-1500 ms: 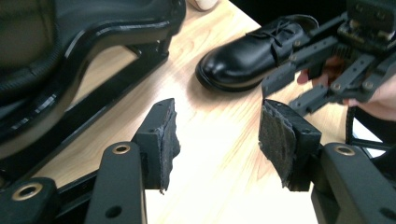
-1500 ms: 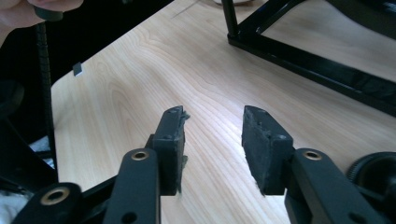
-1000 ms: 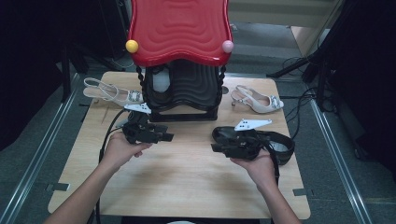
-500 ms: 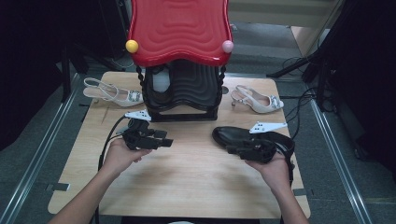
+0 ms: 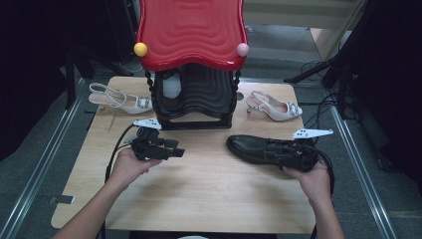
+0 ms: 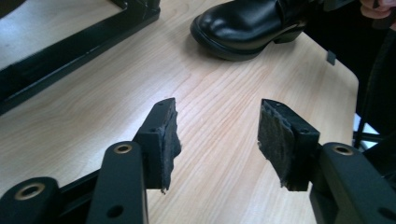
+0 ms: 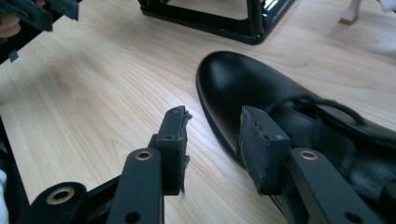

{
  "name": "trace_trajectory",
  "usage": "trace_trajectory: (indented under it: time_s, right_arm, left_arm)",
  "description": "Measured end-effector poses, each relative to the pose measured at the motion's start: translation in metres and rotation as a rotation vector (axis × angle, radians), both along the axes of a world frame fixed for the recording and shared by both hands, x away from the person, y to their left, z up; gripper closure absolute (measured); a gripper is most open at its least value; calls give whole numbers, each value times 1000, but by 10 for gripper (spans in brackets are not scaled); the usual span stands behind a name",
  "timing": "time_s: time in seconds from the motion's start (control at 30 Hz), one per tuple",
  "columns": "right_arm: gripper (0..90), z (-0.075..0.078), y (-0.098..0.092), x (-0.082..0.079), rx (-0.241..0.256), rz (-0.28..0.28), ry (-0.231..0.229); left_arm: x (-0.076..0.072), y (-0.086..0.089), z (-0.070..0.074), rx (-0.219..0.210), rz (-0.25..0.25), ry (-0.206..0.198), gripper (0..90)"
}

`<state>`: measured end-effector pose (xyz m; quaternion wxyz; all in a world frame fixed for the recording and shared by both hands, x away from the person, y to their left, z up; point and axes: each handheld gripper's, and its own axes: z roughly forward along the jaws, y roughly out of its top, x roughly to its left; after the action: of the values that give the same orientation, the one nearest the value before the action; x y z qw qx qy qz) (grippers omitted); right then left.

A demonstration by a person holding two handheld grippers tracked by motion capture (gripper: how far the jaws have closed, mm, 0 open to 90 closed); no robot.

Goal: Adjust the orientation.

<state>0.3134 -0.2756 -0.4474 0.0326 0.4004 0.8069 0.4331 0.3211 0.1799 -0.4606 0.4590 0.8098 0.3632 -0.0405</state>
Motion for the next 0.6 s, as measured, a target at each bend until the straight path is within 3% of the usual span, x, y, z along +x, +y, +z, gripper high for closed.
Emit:
trace_trajectory:
  time_s: [0.07,0.13,0.23,0.33,0.43,0.6]
  right_arm:
    - [632,1,-5,0,-15,-13,-5]
    - [658,3,-11,-1,-46,-38,-24]
    - [655,5,-22,-1,-30,-57,-21]
    - [634,3,-29,-1,-39,-65,-6]
    - [638,0,-34,-2,-21,-64,-4]
    - [638,1,-45,-5,-57,-95,-4]
  left_arm:
    - [1,-2,1,-7,2,-9,490]
    - [0,-4,2,12,-7,-36,510]
    - [-3,-6,3,30,-16,-52,524]
    - [-3,-6,3,44,-12,-48,529]
    - [-1,-5,2,25,-2,-26,531]
    - [-2,-5,3,21,0,-26,525]
